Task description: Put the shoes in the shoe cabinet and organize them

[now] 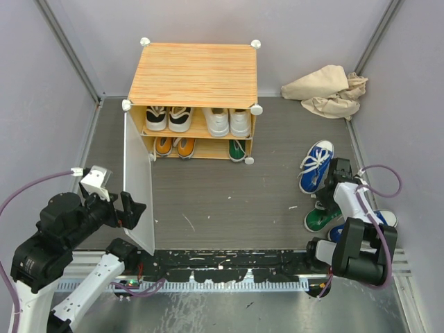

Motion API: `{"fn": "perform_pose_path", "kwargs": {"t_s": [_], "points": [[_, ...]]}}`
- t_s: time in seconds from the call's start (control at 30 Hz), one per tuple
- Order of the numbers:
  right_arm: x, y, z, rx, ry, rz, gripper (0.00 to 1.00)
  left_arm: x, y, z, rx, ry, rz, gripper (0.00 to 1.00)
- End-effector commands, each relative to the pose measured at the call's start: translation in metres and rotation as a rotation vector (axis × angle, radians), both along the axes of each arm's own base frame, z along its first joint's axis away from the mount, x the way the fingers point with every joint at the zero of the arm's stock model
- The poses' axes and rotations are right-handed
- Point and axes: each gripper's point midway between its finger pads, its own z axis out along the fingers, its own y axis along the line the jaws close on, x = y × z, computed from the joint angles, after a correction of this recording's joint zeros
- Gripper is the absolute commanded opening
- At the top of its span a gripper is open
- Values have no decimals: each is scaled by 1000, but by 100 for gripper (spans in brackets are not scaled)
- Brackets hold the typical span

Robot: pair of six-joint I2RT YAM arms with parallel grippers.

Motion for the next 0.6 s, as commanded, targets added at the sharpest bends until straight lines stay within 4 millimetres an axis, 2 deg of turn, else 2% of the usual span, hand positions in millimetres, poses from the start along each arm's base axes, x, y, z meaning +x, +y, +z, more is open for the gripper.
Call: {"fn": "perform_pose_path", "kwargs": {"t_s": [0.0,0.1,0.3,0.4,0.43,0.47,0.57], "points": [[2,4,-26,47,-10,19,30,3,4,8,8,-44,15,98],[9,2,-12,28,-66,31,3,2,5,8,7,-45,16,98],[20,-6,63,-63,-237,82,1,-1,7,14,3,-61,22,98],[19,-13,112,-150,-317,113,1,-2,7,19,-6,-73,20,98],[20,-16,135,-186,-339,122,1,-2,7,21,-8,-79,20,98],[20,-16,148,-208,-345,143,1,-2,7,22,-11,-82,18,98],[37,-5,189,-241,-445,267,1,-2,5,25,-16,-86,13,98]]}}
